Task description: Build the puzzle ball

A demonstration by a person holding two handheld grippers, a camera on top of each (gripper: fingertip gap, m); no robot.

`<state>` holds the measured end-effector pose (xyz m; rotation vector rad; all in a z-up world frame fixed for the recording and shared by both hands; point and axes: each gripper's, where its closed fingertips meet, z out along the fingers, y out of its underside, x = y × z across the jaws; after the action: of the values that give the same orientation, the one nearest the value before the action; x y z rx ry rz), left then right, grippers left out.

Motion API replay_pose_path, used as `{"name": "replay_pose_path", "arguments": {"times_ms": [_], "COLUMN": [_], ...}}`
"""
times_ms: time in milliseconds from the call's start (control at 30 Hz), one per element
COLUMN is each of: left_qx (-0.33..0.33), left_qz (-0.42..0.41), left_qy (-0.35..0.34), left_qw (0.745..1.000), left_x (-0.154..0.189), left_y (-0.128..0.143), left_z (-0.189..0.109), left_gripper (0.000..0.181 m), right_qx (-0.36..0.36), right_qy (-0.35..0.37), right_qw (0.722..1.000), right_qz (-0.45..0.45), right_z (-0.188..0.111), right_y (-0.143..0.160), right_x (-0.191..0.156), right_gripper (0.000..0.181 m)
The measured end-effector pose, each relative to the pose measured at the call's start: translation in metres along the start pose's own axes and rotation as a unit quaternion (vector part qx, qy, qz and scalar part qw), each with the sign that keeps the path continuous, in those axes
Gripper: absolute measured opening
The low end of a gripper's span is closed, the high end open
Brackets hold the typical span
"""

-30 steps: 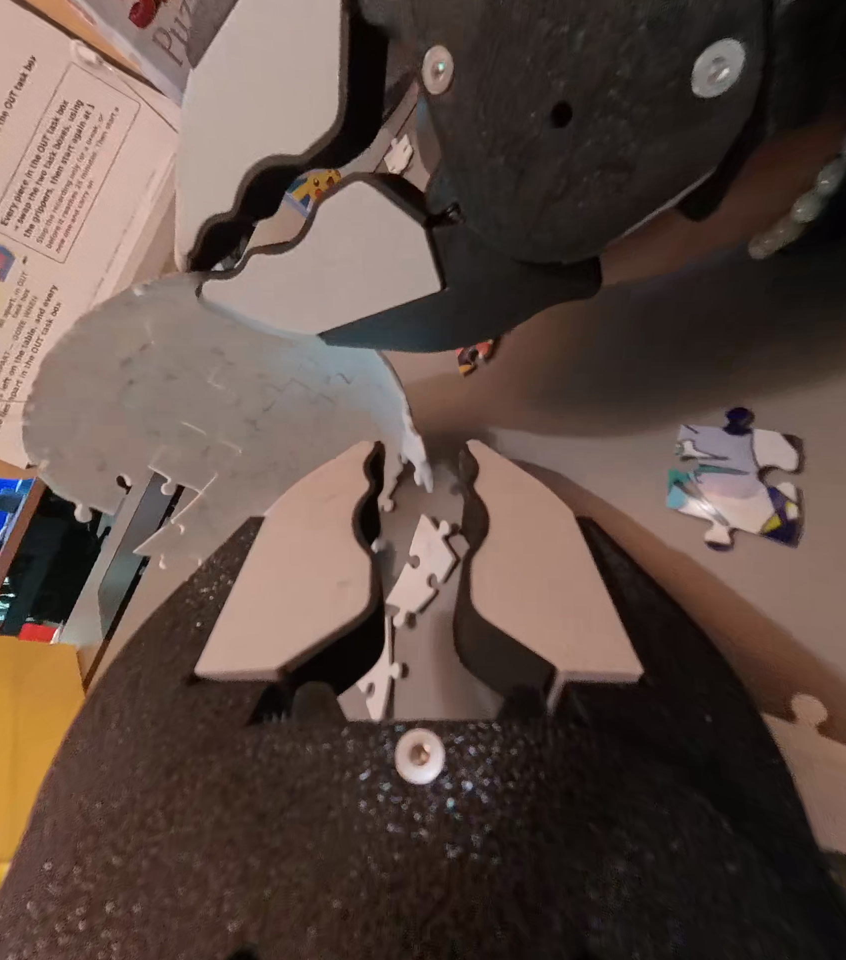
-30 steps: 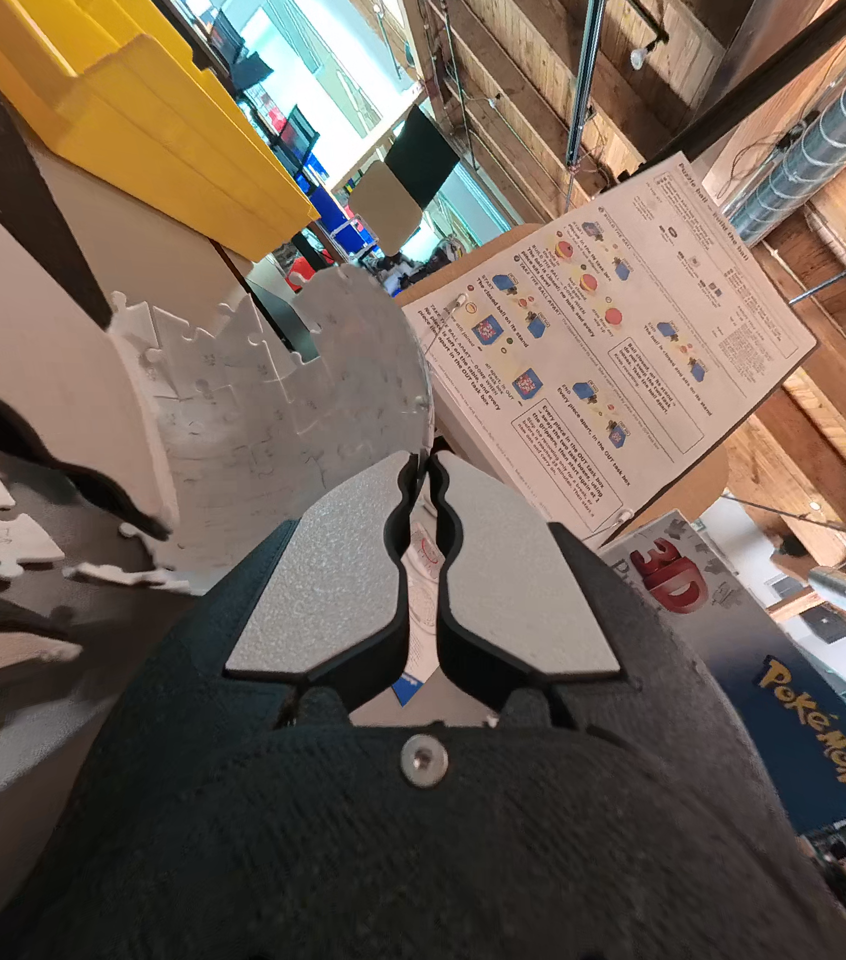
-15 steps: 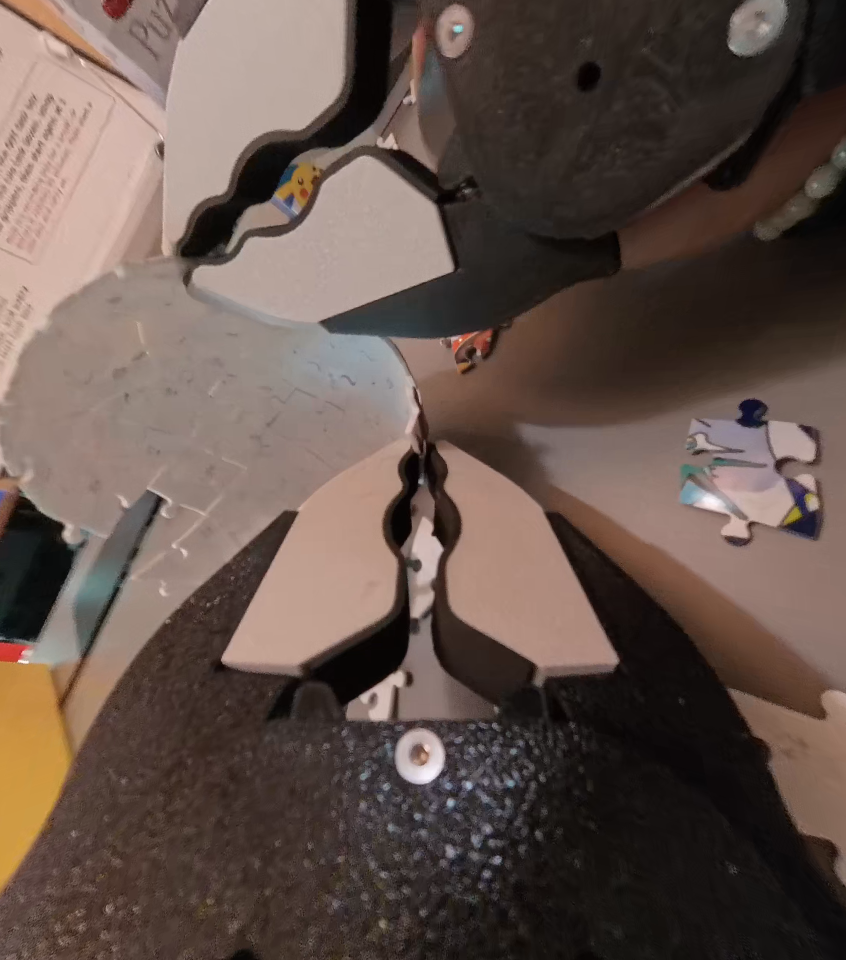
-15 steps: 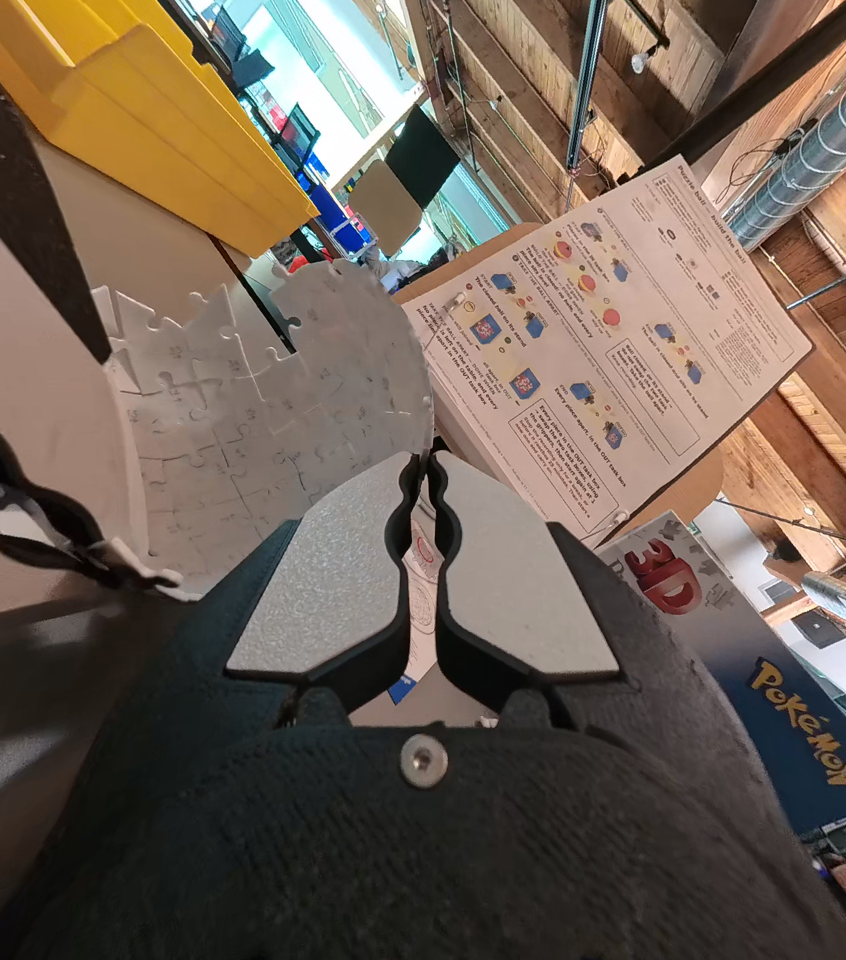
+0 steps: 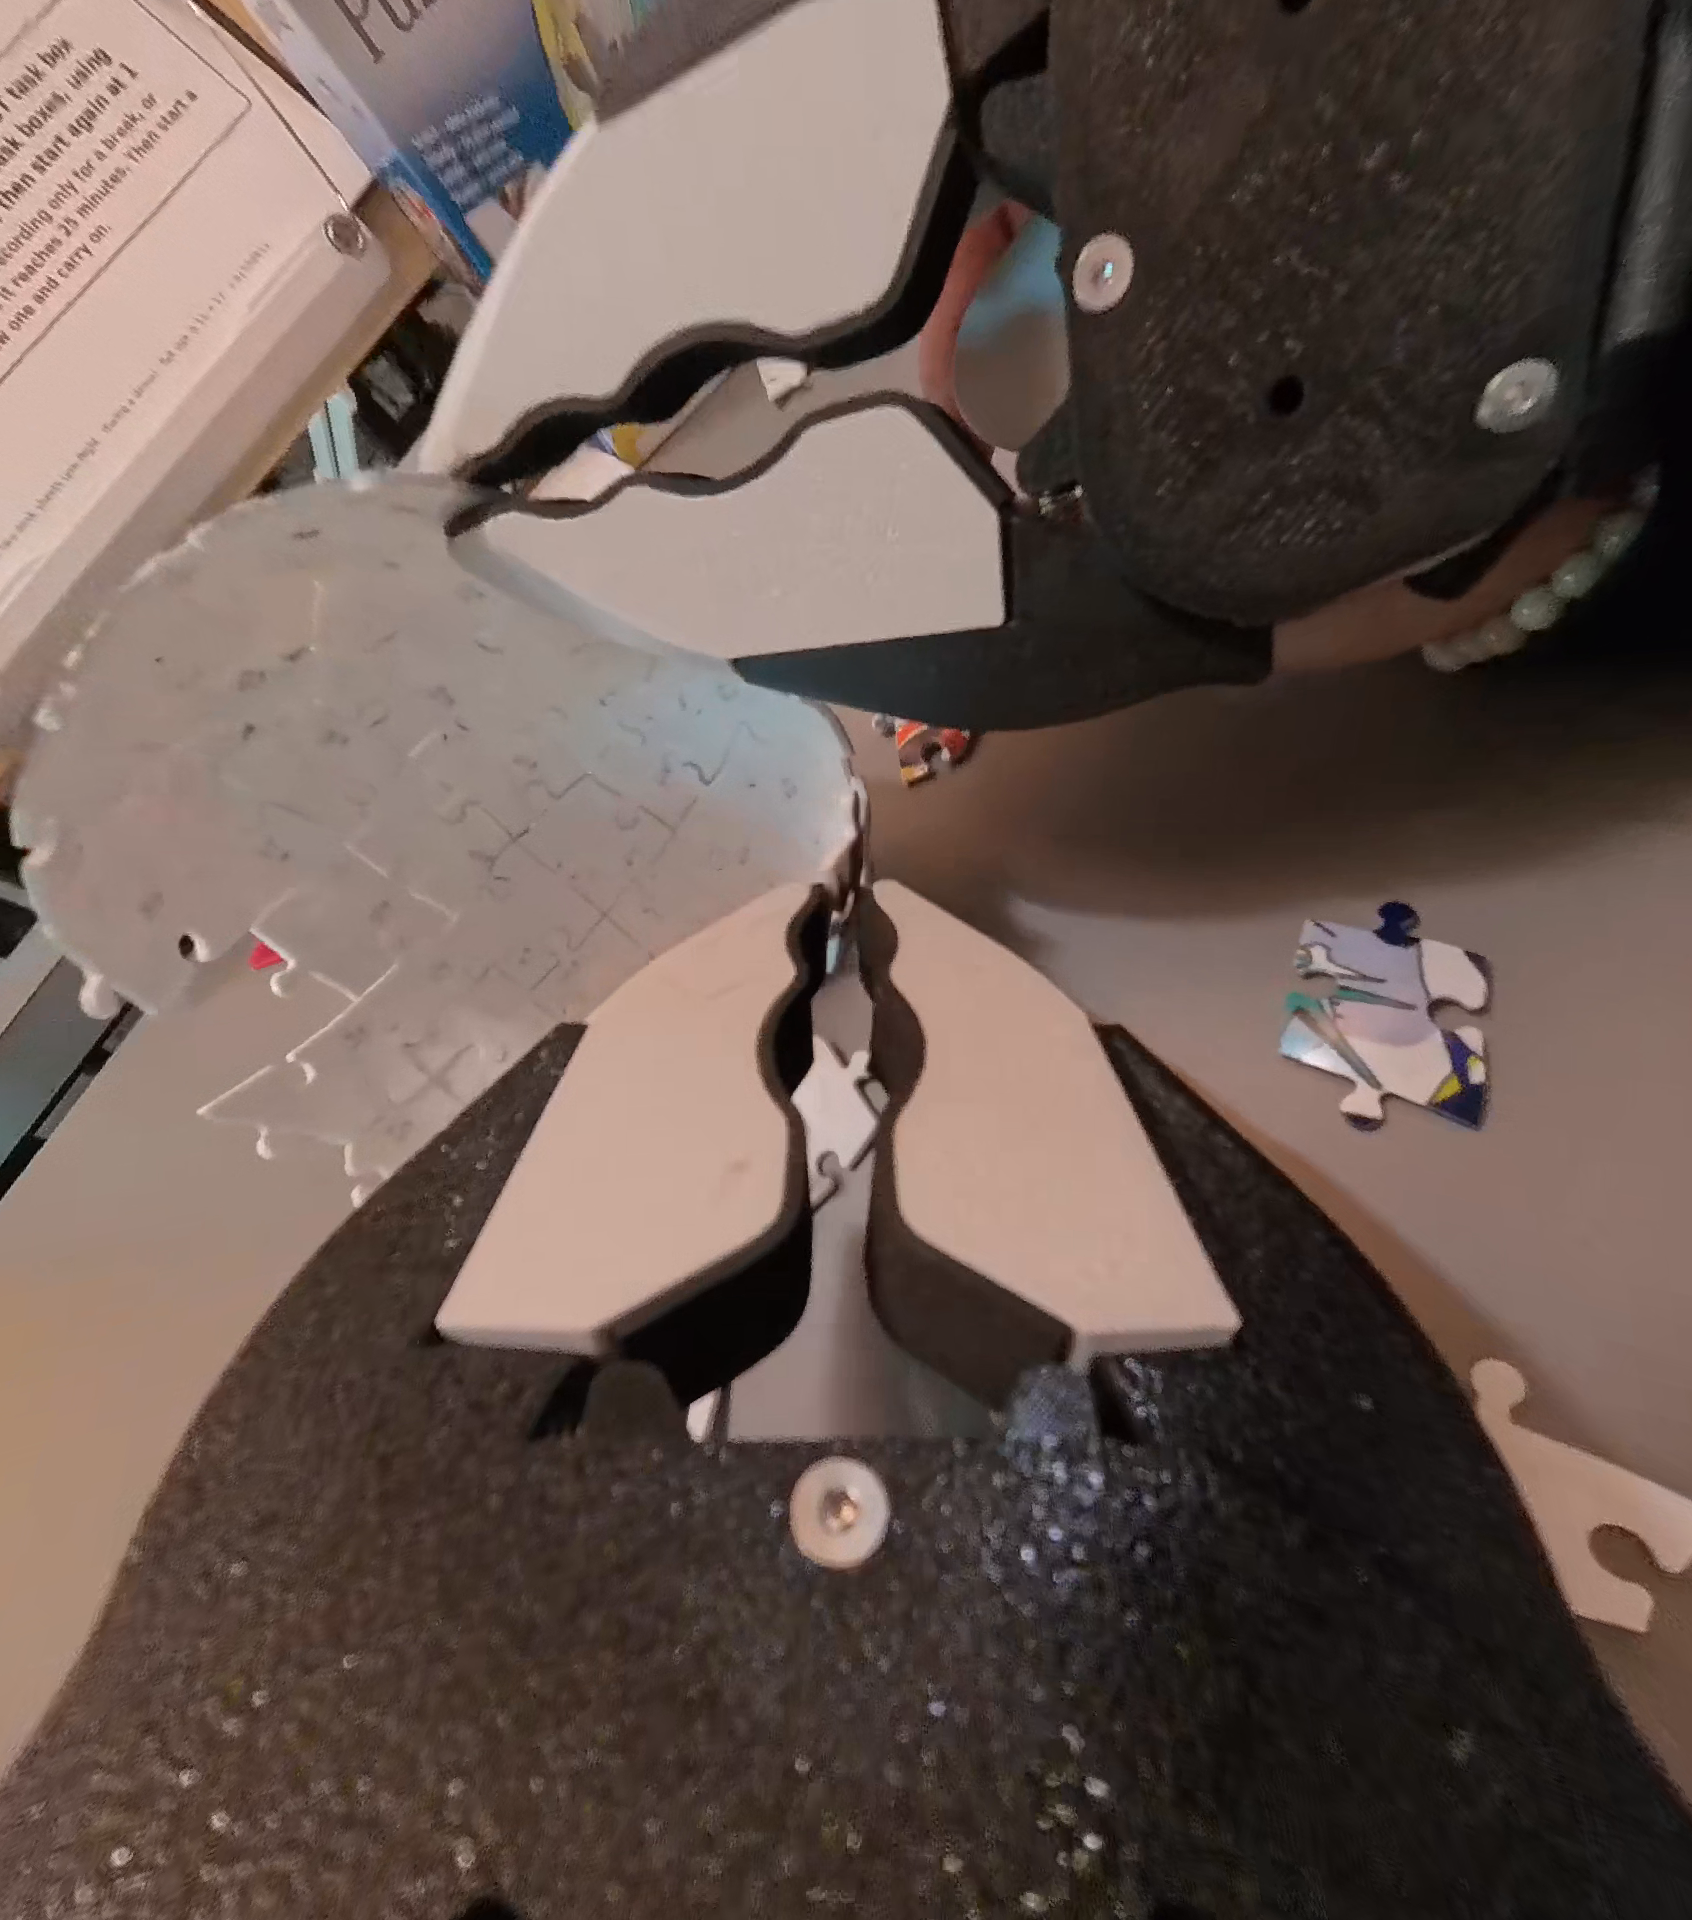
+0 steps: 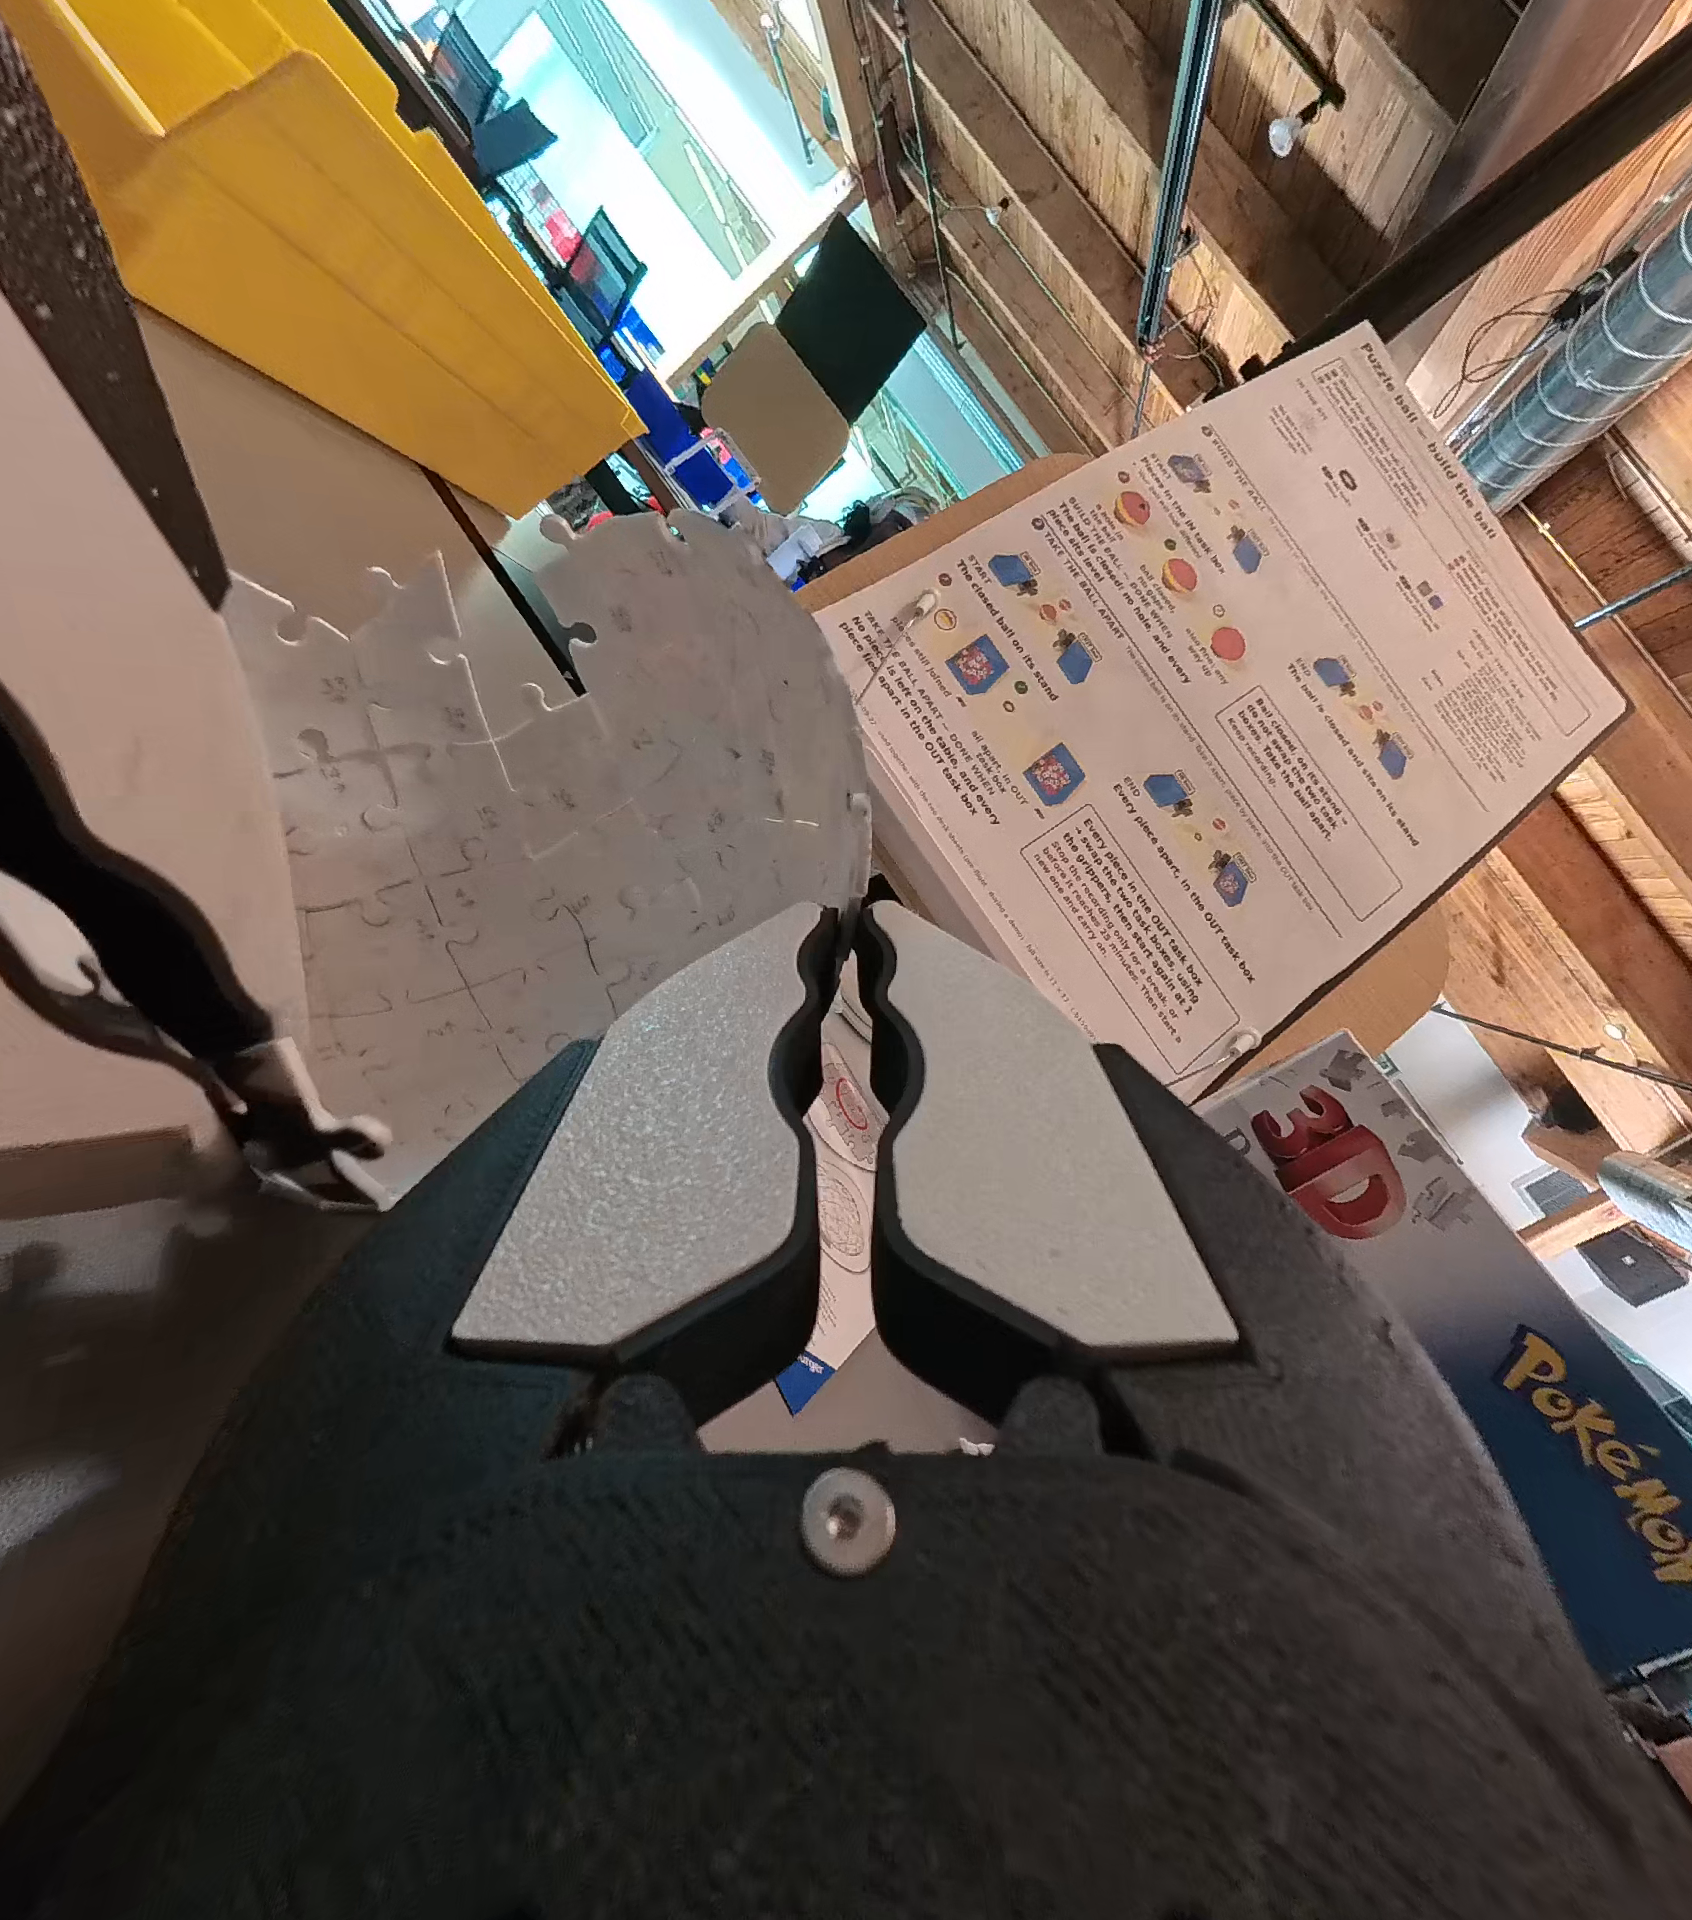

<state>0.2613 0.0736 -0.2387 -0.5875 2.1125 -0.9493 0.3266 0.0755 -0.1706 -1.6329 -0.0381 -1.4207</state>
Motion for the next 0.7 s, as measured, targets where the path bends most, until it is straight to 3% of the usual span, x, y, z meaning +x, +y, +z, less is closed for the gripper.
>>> {"name": "replay_pose_path", "arguments": {"times_ms": [700], "left_qx": [0.019], "left_qz": [-0.038], "left_qy": [-0.041], "left_qw": [0.998], "left_x": [-0.017], "left_y": [0.000], "left_z": [-0.019], "left_gripper": [0.001], "right_qx": [-0.001], "right_qy": [0.003], "right_qw": [1.000], "right_qz": [-0.005], "right_z": [0.000], "right_y": [0.000], "right_x": [0.000], "right_gripper": [0.004]}}
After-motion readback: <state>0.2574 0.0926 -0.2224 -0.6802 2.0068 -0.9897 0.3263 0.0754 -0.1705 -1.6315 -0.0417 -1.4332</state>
